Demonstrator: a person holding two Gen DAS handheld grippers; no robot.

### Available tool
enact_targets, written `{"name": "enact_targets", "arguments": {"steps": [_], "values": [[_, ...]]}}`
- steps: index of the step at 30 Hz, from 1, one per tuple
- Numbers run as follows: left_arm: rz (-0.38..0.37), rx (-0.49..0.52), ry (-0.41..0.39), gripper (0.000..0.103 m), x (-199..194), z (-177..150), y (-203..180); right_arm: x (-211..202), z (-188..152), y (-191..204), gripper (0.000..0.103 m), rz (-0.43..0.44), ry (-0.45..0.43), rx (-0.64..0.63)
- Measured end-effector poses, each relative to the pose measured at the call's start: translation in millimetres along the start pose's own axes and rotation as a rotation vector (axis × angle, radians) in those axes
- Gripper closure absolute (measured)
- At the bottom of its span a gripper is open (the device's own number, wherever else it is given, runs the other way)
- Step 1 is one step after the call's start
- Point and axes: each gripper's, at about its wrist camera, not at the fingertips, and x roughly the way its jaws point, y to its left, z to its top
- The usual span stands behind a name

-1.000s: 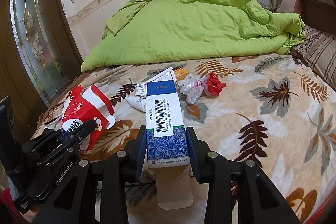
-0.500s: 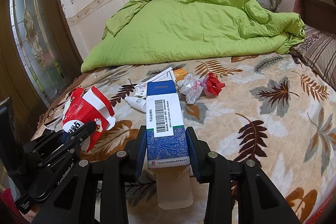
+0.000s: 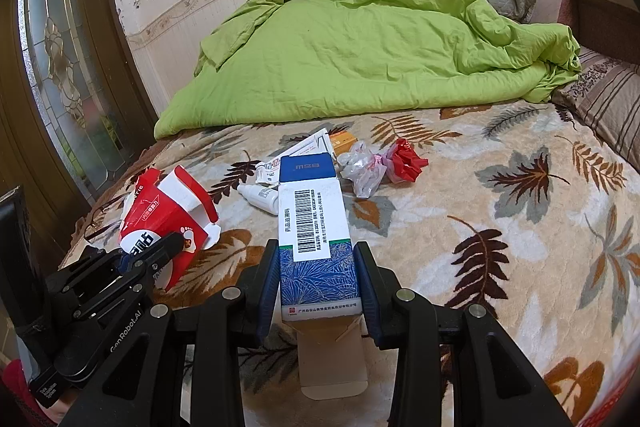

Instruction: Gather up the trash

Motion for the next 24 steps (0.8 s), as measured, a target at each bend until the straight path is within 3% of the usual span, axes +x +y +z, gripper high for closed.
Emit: {"name": "enact_targets", "arguments": {"steps": [18,24], "values": [[-0.007,-0.001,0.000,0.094,0,0,1,0,0,0,0.063,0.003,-0.001,0.002],[-0.114,0.004,-0.032,0.094,-8,-3,-3,-18,3,-16,0.063,0.021,-0.035,0.087]]}}
